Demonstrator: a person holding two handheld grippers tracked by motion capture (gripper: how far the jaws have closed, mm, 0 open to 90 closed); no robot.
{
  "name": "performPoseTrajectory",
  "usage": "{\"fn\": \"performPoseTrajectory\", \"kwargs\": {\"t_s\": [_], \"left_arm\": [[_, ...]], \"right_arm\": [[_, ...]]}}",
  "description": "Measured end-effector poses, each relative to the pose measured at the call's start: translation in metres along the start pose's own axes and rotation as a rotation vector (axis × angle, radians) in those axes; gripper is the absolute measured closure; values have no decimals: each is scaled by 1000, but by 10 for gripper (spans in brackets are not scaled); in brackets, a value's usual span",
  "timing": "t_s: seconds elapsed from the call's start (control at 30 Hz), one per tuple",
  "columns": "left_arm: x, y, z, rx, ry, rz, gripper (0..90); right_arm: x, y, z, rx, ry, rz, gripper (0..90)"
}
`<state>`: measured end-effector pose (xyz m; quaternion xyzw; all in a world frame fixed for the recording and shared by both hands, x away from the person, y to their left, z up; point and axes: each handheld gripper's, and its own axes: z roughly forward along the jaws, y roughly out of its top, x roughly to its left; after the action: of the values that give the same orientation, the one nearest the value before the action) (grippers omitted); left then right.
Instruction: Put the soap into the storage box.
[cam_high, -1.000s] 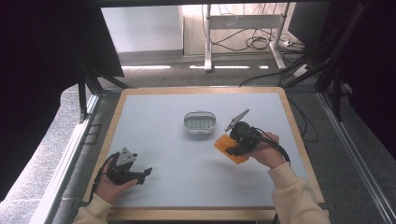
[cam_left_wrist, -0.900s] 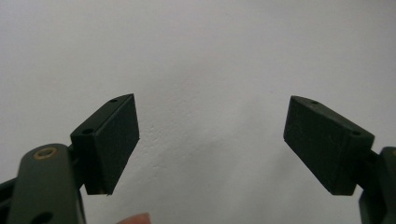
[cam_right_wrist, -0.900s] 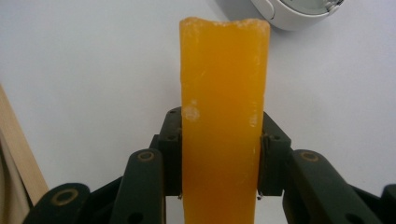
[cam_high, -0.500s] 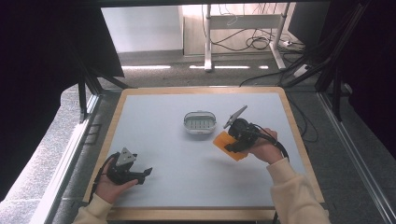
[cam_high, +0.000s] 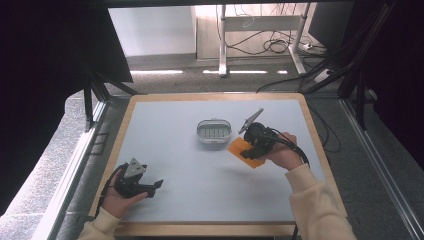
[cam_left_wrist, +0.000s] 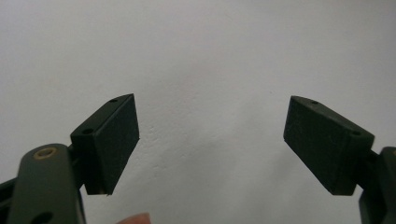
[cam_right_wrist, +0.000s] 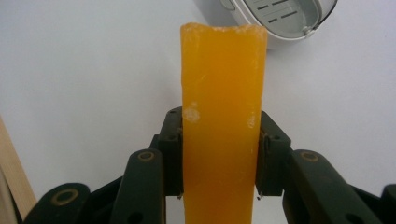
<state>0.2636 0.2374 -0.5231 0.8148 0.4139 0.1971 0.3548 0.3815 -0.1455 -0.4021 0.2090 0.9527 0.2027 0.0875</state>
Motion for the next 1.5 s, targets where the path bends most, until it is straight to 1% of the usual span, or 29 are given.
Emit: {"fn": "performPoseTrajectory", "kwargs": {"t_s": [0.2,0.37,0.57,0.73,0.8,0.9,0.97,1.07,1.33,1.5], "left_arm": [[0,0,1,3,-1,-1,180],[1,0,0,3,0,-3,180],[1,0,-1,2,0,-3,180],[1,0,0,3,0,-4,180],[1,0,-1,3,0,-3,181],[2,0,-1,4,0,-2,180],[1,0,-1,4,0,-1,181],[2,0,-1,4,-1,-1,181],[2,-1,-1,1,-1,-5,180],[2,0,-1,1,-1,-4,180]], "right_arm": [[-6,8,2,14,-1,-11,619],[-12,14,6,17,-7,-12,620],[-20,22,7,19,-3,-17,620],[-23,26,9,23,-5,-19,621],[-25,29,9,21,-21,-18,621],[-28,32,10,19,-9,-17,621],[-29,34,11,14,-4,-17,621],[-30,37,13,19,-5,-29,621],[-32,45,16,37,2,-39,621],[-33,51,17,36,3,-48,621]]}}
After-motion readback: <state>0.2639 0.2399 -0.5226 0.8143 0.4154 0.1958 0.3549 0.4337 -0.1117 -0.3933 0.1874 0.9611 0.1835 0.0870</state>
